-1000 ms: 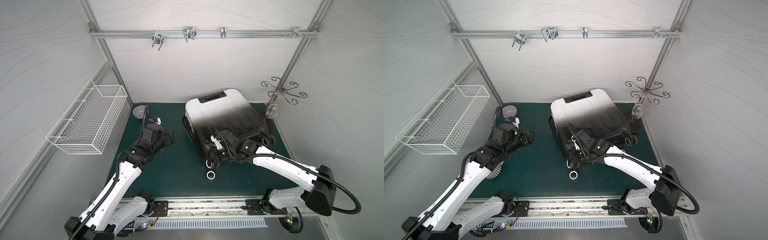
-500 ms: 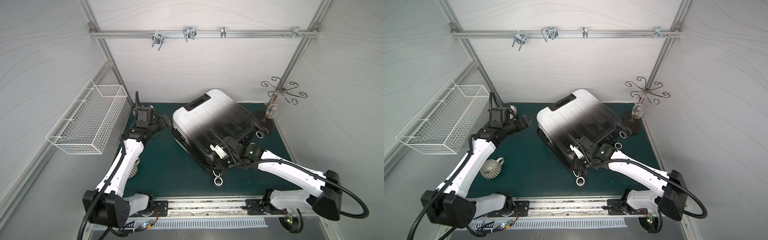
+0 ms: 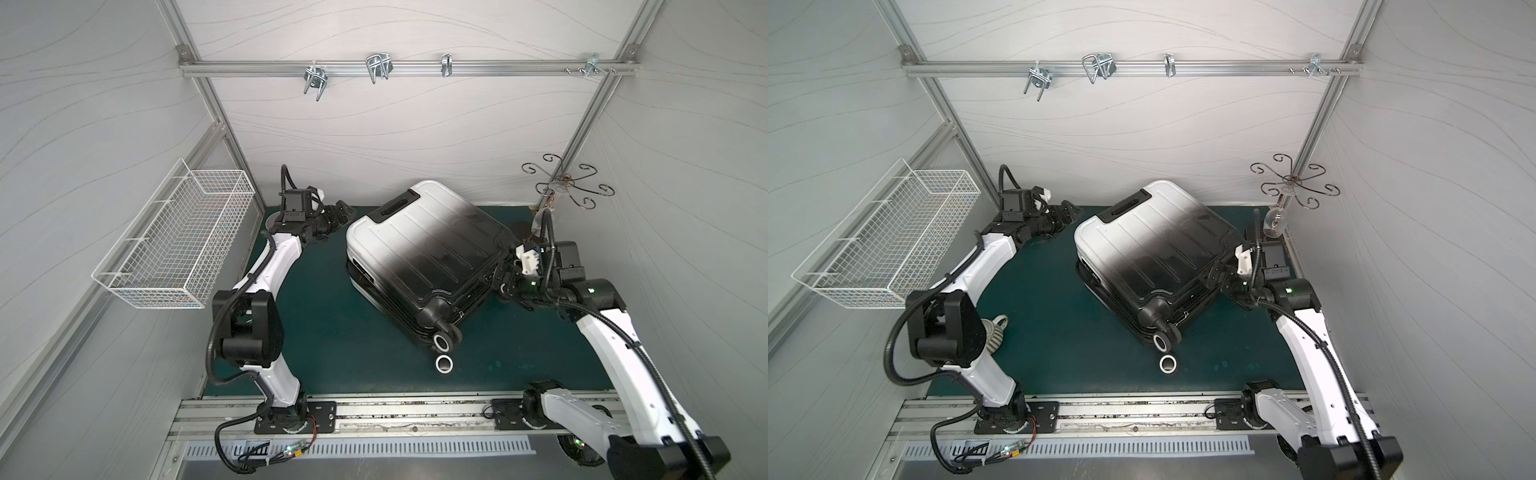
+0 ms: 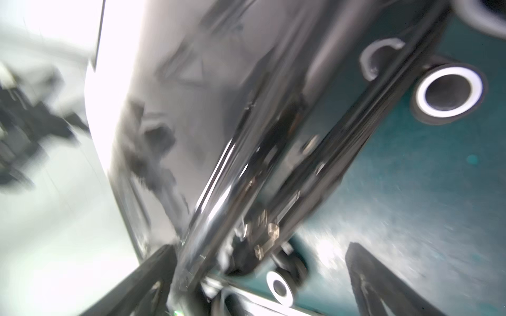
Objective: Close the suitcase zippers
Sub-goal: Adjust the suitcase at the center of the board.
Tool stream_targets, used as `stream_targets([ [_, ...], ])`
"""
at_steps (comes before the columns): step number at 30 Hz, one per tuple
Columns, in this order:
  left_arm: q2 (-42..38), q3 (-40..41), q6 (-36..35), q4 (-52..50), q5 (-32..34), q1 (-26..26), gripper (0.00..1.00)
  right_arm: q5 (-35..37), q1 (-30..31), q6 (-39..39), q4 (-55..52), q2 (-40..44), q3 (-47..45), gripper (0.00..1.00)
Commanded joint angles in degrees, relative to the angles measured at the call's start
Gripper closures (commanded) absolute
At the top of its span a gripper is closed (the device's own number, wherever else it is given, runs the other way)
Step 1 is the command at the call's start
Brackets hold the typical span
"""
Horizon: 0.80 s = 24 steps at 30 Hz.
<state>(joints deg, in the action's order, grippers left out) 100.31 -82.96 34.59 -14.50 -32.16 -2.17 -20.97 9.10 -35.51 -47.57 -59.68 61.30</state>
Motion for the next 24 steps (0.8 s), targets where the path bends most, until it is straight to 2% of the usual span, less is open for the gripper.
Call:
stream_targets([
  [1, 1.38, -1.36, 5.01, 8.79, -11.64, -1.49, 0.01, -8.43, -1.14, -6.15, 11.58, -6.02, -1.12, 0.01],
  [4, -0.41, 1.84, 1.63, 7.19, -9.67, -3.68, 0.02, -9.09, 1.93, -4.55, 14.09, -12.60, 2.40, 0.02],
  [7, -3.24, 8.32, 3.95, 11.61, -13.00, -4.53, 0.08, -8.60, 5.03, -2.01, 15.46, -17.35, 5.79, 0.03],
  [10, -8.67, 17.17, 7.28, 17.27, -16.19, -5.12, 0.13, -8.73, 8.33, 2.10, 14.61, -22.71, 10.74, 0.04],
  [14, -19.57, 26.65, 5.43, 15.74, -13.70, -7.57, 0.14, -9.00, 12.58, 5.61, 12.50, -32.08, 20.55, 0.06],
  [17, -25.52, 25.13, -0.20, 2.50, -2.48, -6.77, 0.10, -8.43, 14.00, 6.24, 11.21, -35.31, 23.29, 0.09],
  [20, -27.90, 15.62, -7.98, -16.01, 10.64, -6.52, 0.10, -6.84, 12.74, 7.38, 11.80, -29.30, 16.94, 0.09],
  [22, -29.63, 11.37, -11.84, -24.92, 22.82, -10.89, 0.11, -6.46, 8.83, 5.97, 13.21, -22.40, 9.93, 0.09],
  [24, -31.90, 10.75, -11.80, -29.19, 33.66, -19.31, 0.12, -6.06, 4.85, 4.74, 14.47, -16.40, 4.00, 0.10],
])
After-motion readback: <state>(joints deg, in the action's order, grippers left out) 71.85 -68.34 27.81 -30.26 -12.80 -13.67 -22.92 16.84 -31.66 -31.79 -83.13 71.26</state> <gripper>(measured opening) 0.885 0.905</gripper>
